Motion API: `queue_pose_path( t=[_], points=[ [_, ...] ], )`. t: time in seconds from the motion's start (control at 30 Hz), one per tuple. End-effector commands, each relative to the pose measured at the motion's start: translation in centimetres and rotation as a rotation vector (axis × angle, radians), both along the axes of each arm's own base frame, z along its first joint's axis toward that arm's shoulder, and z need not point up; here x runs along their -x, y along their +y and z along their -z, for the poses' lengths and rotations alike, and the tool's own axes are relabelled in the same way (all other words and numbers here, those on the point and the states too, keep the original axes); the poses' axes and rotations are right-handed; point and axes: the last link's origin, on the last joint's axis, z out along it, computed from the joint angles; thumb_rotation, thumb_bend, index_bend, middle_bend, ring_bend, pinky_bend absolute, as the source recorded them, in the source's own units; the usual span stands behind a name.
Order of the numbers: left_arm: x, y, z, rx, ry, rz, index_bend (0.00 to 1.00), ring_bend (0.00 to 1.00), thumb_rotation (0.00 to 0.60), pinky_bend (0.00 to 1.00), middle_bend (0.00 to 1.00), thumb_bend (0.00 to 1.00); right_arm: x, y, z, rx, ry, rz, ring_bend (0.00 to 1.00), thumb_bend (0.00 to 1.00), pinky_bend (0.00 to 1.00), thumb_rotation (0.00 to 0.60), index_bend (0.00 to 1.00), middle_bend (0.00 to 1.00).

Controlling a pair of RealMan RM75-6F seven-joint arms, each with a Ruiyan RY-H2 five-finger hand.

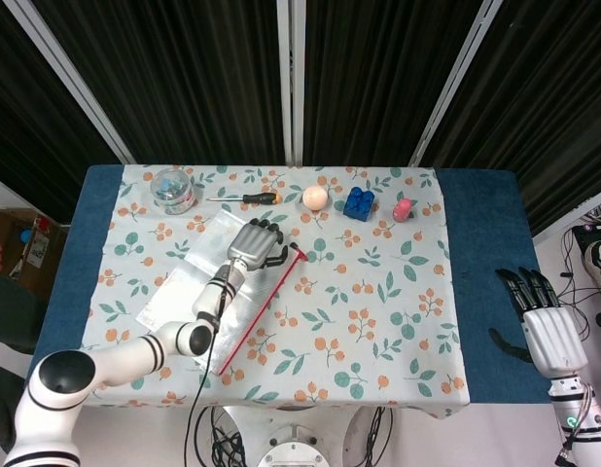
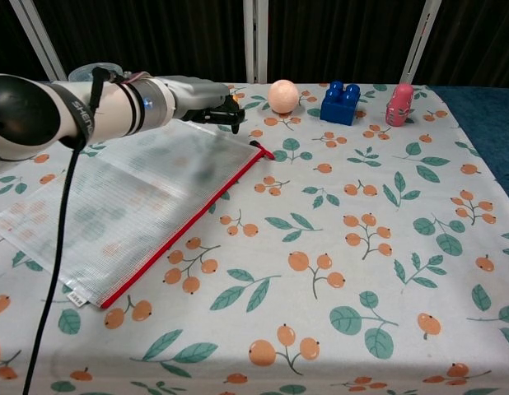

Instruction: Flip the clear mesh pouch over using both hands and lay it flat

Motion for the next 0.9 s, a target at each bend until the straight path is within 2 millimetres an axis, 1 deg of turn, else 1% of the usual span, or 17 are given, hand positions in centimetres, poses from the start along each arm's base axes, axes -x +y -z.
queue_pose_path(
  t=[0.03,0.27,0.47,0.67,0.9],
  points=[
    [-0.7,0.2,1.0,0.004,0.028,0.006,0.31,0.12,0.000,0.16,0.16,0.51,0.1,-0.1,0.0,-0.001,0.001,0.005,0.00,0.18,0.00,0.600,0.00,0.10],
    [-1.3,0.8,2.3,-0.006,0.061,0.005,0.31,0.12,0.000,0.16,0.16,0.50,0.3,-0.4,0.0,-0.004,0.003,0.018,0.00,0.18,0.00,0.600,0.00,0.10],
    [-1.4,0.9,3.2,0.017,0.080,-0.004,0.31,0.12,0.000,0.16,0.15,0.49,0.6,-0.5,-0.1,-0.003,0.003,0.029,0.00,0.18,0.00,0.600,0.00,0.10],
    [-2.6,-0.3,3.8,0.076,0.018,0.009,0.31,0.12,0.000,0.16,0.15,0.49,0.8,-0.7,-0.1,-0.004,0.000,0.035,0.00,0.18,0.00,0.600,0.00,0.10],
    [-4.3,-2.8,4.5,0.143,-0.015,0.102,0.31,0.12,0.000,0.16,0.15,0.49,0.8,-0.6,0.0,-0.006,-0.003,0.031,0.00,0.18,0.00,0.600,0.00,0.10]
  ],
)
